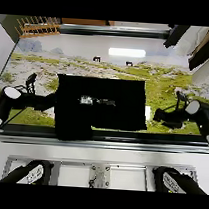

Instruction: Fold the clothes and pants, and hang the long-sleeved shirts on hangers.

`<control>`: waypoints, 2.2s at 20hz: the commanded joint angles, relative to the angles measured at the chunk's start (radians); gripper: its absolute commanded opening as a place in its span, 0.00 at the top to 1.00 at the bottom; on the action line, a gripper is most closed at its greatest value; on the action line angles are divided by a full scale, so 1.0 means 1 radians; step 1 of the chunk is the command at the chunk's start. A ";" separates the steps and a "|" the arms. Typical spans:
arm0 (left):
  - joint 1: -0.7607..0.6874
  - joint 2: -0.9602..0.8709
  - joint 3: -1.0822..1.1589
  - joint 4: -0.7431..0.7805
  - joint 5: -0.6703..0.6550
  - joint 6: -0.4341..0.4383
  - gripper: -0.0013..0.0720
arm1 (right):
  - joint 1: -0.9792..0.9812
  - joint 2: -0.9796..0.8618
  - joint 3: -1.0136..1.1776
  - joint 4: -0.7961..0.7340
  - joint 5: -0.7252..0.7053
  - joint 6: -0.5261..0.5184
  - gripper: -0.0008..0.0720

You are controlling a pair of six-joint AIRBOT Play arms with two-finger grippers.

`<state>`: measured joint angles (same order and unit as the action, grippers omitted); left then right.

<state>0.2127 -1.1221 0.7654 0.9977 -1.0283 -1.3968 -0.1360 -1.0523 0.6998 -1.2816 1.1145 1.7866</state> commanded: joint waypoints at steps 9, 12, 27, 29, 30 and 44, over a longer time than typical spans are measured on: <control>0.001 0.193 -0.203 -0.004 0.019 -0.034 0.23 | 0.089 0.055 -0.326 0.370 -0.425 -0.033 0.28; 0.001 0.193 -0.203 0.000 0.018 -0.034 0.23 | 0.113 0.027 -0.325 0.370 -0.445 -0.039 0.49; 0.013 0.193 -0.422 0.007 -0.037 -0.110 0.23 | 0.113 0.031 -0.325 0.370 -0.408 -0.074 0.96; -0.048 0.193 -0.427 0.004 -0.016 -0.111 0.24 | 0.113 0.031 -0.325 0.370 -0.407 -0.075 0.96; -0.066 0.194 -0.427 0.004 -0.015 -0.111 0.24 | 0.113 0.031 -0.324 0.370 -0.407 -0.075 0.96; -0.074 0.559 -0.137 0.108 -0.504 -0.216 0.97 | -0.030 0.141 0.012 -0.024 0.272 -0.075 0.96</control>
<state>0.1398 -0.6621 0.5728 1.0969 -1.4014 -1.5745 -0.1402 -0.9260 0.6334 -1.2148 1.2083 1.7119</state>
